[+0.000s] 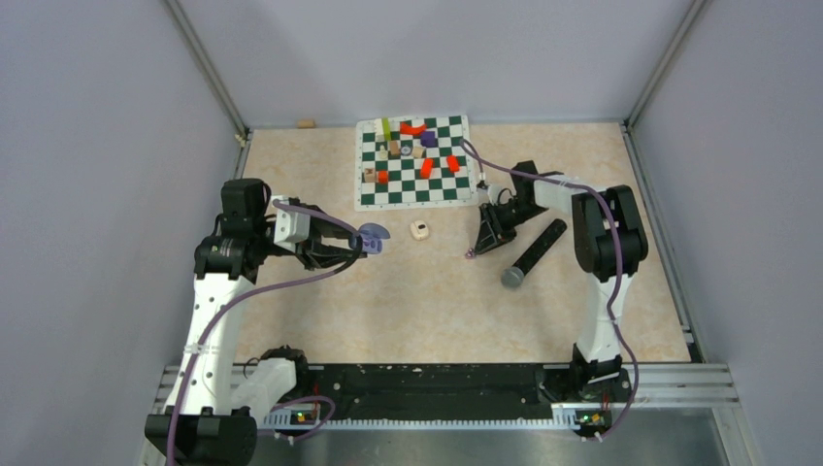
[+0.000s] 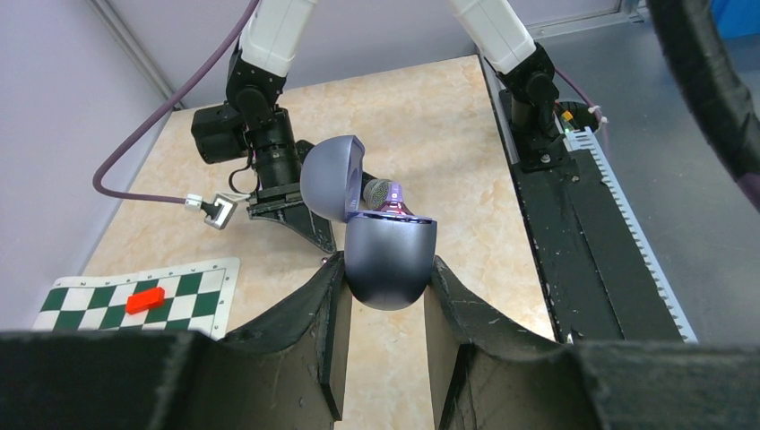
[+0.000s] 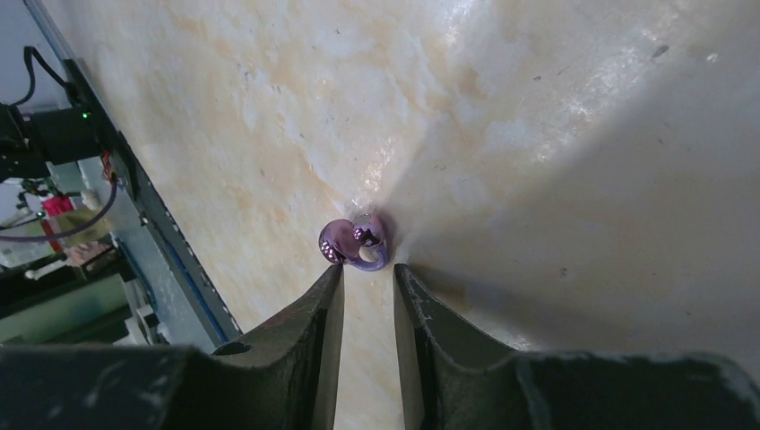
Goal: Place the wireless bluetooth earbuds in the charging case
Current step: Adjust the right earbud at the center of the board, then pick up the right earbud from the center of the board.
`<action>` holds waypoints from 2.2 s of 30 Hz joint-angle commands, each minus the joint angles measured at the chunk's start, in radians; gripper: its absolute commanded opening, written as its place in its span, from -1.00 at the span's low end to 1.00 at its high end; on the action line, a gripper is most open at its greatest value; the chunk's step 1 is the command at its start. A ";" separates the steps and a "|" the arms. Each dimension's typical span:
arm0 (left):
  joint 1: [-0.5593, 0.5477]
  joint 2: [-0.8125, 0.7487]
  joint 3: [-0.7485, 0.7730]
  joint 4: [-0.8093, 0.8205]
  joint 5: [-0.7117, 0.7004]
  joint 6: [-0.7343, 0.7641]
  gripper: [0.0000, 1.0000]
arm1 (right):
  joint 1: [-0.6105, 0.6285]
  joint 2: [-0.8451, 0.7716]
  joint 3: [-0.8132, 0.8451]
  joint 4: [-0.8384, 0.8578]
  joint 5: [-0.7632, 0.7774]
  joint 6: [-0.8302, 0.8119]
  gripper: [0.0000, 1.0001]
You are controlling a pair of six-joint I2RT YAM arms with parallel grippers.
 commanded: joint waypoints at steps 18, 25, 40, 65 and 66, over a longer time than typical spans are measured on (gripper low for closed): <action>-0.001 0.011 0.030 -0.019 0.136 0.058 -1.00 | -0.001 -0.088 -0.177 0.209 0.130 0.282 -0.51; 0.000 0.014 0.030 -0.018 0.136 0.061 -1.00 | 0.027 -0.086 -0.205 0.273 0.117 0.326 -0.59; 0.002 0.011 0.040 -0.047 0.136 0.090 -1.00 | 0.041 -0.055 -0.208 0.337 0.061 0.356 -0.49; 0.002 0.003 0.049 -0.091 0.136 0.131 -1.00 | 0.118 -0.043 -0.122 0.378 0.067 0.299 -0.53; 0.002 0.004 0.049 -0.091 0.136 0.135 -1.00 | 0.119 -0.044 -0.130 0.401 0.059 0.306 -0.54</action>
